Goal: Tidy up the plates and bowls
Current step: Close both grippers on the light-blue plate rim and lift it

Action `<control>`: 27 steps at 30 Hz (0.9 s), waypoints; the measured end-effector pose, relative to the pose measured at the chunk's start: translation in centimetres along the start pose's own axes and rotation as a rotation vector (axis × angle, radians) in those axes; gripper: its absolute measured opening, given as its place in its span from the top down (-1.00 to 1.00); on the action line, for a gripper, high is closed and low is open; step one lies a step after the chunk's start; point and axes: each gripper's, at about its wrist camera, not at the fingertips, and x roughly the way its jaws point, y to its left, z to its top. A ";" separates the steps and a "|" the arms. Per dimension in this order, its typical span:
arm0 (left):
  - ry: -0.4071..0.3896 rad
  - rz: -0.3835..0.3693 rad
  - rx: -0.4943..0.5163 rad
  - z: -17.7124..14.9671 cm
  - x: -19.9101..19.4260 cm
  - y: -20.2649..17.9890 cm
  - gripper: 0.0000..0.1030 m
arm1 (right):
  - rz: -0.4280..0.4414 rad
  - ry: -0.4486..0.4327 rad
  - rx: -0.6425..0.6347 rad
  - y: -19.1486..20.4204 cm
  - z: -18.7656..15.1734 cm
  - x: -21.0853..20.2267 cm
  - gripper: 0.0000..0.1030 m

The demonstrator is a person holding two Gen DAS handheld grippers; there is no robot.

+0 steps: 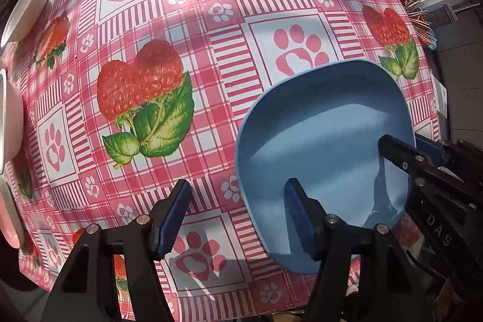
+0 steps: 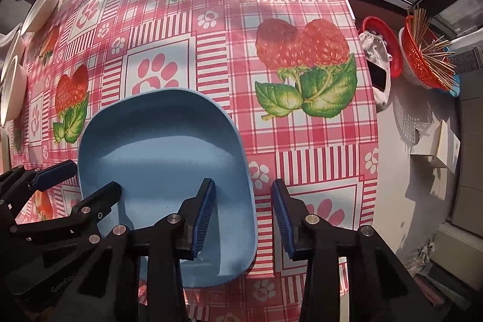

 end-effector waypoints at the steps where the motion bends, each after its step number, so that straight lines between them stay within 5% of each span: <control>1: 0.002 -0.008 -0.003 0.0 0.0 0.1 -0.32 | 0.007 0.003 0.002 0.1 0.0 0.0 0.58; 5: -0.003 -0.017 0.015 0.1 -0.1 0.7 -0.19 | -0.007 0.002 0.008 0.9 -0.2 -0.1 0.58; 13: -0.037 -0.044 0.110 -0.4 -1.0 3.9 0.56 | 0.018 0.017 -0.006 4.5 -1.2 0.0 0.58; 27: -0.056 0.005 0.127 -3.3 -1.7 14.9 0.57 | 0.027 0.043 -0.089 15.0 -1.6 0.1 0.57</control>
